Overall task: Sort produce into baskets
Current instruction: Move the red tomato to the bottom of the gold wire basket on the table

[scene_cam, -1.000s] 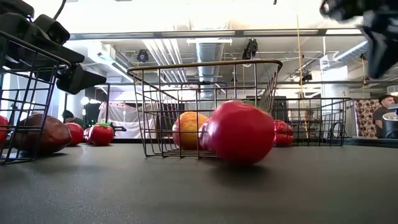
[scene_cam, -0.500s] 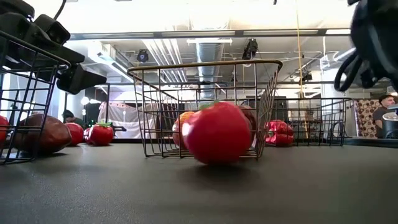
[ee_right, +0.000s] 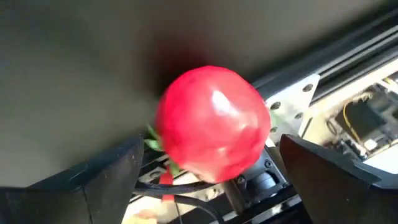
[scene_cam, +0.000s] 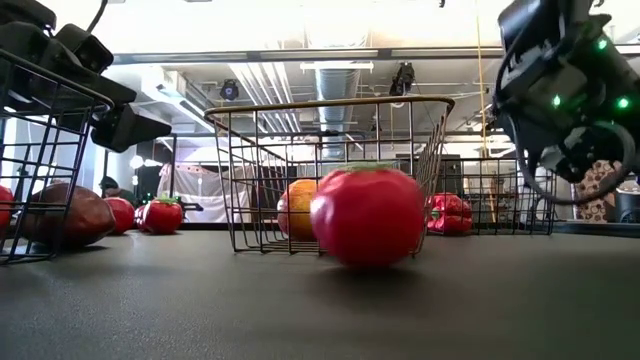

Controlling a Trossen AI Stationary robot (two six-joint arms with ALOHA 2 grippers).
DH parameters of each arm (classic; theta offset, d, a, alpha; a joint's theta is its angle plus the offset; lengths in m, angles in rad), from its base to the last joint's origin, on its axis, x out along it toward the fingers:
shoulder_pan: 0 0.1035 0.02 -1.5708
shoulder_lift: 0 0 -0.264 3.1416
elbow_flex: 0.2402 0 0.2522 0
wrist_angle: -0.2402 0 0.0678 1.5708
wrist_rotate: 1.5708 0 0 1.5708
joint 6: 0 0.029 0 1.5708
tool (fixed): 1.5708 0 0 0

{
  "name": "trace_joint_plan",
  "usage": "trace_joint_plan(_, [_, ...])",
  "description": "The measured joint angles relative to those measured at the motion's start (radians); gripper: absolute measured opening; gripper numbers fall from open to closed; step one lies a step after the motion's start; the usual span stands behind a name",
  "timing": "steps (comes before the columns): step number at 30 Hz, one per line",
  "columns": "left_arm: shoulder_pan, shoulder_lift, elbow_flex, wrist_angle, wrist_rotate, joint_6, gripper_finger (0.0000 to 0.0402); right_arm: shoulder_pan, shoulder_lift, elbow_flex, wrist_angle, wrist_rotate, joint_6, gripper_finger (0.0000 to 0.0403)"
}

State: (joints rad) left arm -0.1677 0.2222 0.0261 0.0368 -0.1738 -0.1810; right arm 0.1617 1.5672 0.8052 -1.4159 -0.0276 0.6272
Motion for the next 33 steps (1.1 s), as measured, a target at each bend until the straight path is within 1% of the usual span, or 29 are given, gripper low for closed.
trace_joint_plan(5, [0.000, 0.000, 0.000, 0.000, 0.000, 0.000, 0.0393, -0.045, 0.005, 0.006, 0.015, 0.007, -0.014, 0.0368])
trace_joint_plan(10, [0.000, 0.001, 0.000, 0.000, 0.000, 0.000, 0.0393, -0.080, 0.006, 0.007, 0.017, -0.007, -0.008, 0.0368])
trace_joint_plan(14, [0.000, 0.001, 0.000, 0.000, 0.000, 0.000, 0.0393, -0.105, 0.006, 0.008, 0.018, -0.016, 0.024, 0.0368])
trace_joint_plan(17, [0.000, 0.001, 0.000, 0.000, 0.000, 0.000, 0.0393, -0.118, 0.019, 0.012, 0.020, -0.041, 0.059, 0.0368])
trace_joint_plan(20, [0.000, 0.001, 0.000, 0.000, 0.000, 0.000, 0.0393, -0.128, 0.058, 0.012, 0.018, -0.062, 0.072, 0.0368])
trace_joint_plan(26, [0.000, 0.001, 0.000, 0.000, 0.000, 0.000, 0.0393, -0.136, 0.195, 0.012, 0.022, -0.078, 0.073, 0.0367])
trace_joint_plan(29, [0.000, 0.001, 0.000, 0.000, 0.000, 0.000, 0.0393, -0.136, 0.247, 0.014, 0.026, -0.069, 0.047, 0.0350])
trace_joint_plan(33, [0.000, 0.000, 0.000, 0.000, 0.000, 0.000, 0.0393, -0.136, 0.266, 0.016, 0.054, -0.060, 0.042, 0.0306])
